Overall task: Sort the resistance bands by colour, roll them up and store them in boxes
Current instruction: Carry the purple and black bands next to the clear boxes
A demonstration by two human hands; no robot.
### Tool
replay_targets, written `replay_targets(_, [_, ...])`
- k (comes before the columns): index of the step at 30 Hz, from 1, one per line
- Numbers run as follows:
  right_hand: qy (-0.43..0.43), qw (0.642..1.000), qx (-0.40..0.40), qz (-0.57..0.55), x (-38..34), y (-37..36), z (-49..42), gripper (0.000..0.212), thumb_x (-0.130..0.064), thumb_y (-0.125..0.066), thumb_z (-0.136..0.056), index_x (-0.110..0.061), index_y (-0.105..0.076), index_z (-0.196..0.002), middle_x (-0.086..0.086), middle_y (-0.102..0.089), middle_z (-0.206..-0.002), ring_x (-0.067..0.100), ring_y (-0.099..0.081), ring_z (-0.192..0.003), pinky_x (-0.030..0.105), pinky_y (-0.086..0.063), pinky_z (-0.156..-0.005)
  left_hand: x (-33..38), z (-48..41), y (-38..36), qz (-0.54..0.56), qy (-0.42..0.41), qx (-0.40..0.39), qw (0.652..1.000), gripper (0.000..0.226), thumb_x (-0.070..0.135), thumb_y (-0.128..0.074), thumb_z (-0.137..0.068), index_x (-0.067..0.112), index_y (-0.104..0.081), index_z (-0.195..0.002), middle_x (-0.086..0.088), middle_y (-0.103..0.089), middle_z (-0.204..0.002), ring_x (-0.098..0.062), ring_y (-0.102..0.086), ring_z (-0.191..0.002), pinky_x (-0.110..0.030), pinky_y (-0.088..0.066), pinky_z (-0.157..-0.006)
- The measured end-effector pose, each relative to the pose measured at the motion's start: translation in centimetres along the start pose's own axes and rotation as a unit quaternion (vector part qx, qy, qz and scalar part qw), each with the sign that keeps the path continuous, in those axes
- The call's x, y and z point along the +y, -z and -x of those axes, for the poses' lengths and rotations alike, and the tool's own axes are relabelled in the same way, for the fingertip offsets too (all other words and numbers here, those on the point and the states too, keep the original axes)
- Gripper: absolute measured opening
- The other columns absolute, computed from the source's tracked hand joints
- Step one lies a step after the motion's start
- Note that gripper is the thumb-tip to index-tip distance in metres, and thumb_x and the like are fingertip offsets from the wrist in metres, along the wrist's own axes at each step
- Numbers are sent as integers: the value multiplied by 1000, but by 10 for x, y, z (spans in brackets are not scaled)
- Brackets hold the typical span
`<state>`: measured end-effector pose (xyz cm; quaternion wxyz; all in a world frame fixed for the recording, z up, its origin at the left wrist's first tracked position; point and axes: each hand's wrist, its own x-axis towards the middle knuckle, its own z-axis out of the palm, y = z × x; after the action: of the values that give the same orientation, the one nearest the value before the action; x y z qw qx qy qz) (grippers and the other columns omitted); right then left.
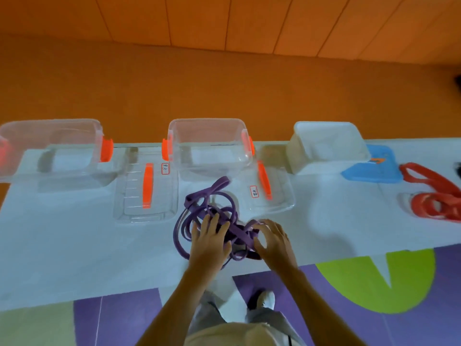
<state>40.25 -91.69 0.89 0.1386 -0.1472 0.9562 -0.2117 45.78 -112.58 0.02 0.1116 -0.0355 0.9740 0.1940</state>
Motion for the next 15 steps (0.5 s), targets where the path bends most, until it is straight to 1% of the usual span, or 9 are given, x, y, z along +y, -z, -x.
replay_targets(2, [-24,1000,-1,19,13,13,7,33,-26,-67,-97,-20,-68,-129,0,-64,-137,26,-58,-128,41,-47,-101,20,-6,4,-8,-18,-6,1000,54,36,-54,-105,23,-47,-157,-9,-41,-165,-34,-30,-157,-58,-21,-128])
replay_targets(6, [-51,998,11,31,53,42,25,31,-30,-63,-97,-25,-68,-127,-6,-68,-129,23,-64,-117,36,-47,-92,77,-15,9,-36,-52,15,998,49,35,-48,-107,26,-45,-155,-3,-47,-159,-26,-37,-151,-48,-29,-125])
replay_targets(8, [-59,998,22,31,79,60,36,31,-32,-60,-98,-27,-68,-127,-7,-68,-128,22,-64,-115,35,-46,-91,109,-18,4,-50,-71,25,996,43,40,-46,-108,26,-51,-147,1,-54,-149,-23,-44,-143,-45,-35,-120])
replay_targets(11, [-80,995,46,25,130,89,57,31,-34,-58,-99,-29,-66,-129,-8,-67,-128,22,-63,-116,36,-45,-92,167,-24,-9,-69,-99,13,993,35,45,-51,-106,24,-63,-132,3,-63,-135,-23,-55,-129,-41,-43,-106])
replay_targets(13, [-88,994,69,14,168,110,75,30,-35,-58,-100,-29,-66,-129,-8,-67,-129,22,-63,-117,37,-46,-93,212,-26,-21,-81,-111,11,990,35,44,-54,-105,23,-65,-130,3,-65,-133,-24,-57,-126,-41,-45,-103])
replay_targets(15, [-98,992,83,9,204,133,94,30,-36,-58,-100,-30,-66,-128,-9,-67,-129,20,-64,-117,38,-47,-93,256,-27,-32,-108,-117,13,987,34,37,-52,-103,24,-66,-131,3,-65,-134,-23,-58,-127,-40,-44,-103])
